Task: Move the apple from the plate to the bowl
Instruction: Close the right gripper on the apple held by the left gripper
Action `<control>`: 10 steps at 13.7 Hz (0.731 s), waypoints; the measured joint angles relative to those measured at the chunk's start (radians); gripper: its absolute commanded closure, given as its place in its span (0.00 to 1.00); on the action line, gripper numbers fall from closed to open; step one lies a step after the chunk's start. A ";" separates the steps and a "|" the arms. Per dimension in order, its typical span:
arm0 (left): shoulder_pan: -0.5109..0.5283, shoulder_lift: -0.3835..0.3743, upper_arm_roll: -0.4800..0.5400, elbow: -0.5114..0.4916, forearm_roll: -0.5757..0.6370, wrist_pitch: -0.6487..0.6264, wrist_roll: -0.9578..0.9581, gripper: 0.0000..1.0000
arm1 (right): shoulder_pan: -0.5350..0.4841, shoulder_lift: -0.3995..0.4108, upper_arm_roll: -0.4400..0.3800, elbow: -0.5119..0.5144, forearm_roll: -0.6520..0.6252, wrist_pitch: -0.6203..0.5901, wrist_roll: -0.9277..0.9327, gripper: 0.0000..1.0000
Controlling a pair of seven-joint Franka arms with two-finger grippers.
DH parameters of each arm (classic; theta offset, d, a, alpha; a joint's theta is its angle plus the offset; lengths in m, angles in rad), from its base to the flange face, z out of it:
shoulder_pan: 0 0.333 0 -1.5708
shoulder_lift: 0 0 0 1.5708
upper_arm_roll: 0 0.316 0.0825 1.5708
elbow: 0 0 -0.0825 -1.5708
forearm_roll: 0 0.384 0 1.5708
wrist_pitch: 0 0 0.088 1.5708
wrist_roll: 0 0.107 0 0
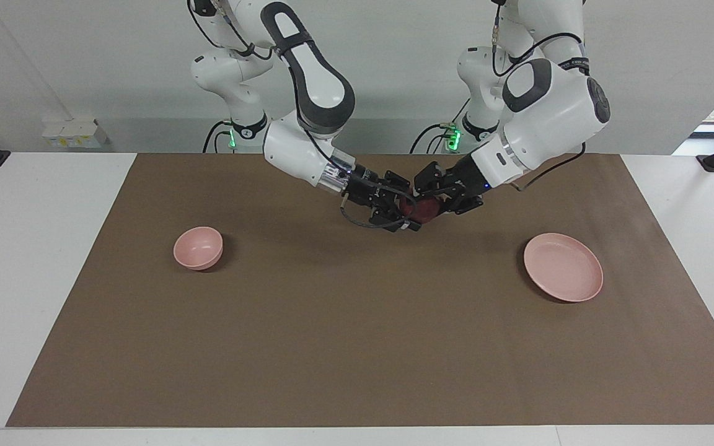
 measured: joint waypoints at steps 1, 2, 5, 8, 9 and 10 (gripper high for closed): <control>0.000 0.000 0.000 0.000 0.000 0.000 0.001 0.91 | 0.001 0.000 0.000 0.000 0.000 0.004 0.000 1.00; 0.000 0.001 0.000 0.000 0.000 0.000 0.002 0.81 | 0.002 0.000 0.000 0.000 0.000 0.006 0.000 1.00; 0.000 0.002 0.000 0.000 0.001 0.000 0.002 0.35 | 0.002 0.000 0.000 -0.001 -0.001 0.006 -0.001 1.00; -0.006 0.003 -0.002 0.000 0.005 0.002 0.003 0.00 | 0.000 -0.001 -0.001 -0.004 -0.001 0.005 -0.002 1.00; -0.012 0.003 -0.003 0.000 0.014 0.003 0.001 0.00 | -0.003 -0.001 -0.002 -0.004 -0.001 0.005 -0.002 1.00; -0.020 0.003 -0.005 0.000 0.025 0.009 -0.001 0.00 | -0.009 -0.001 -0.002 -0.005 -0.001 0.004 -0.002 1.00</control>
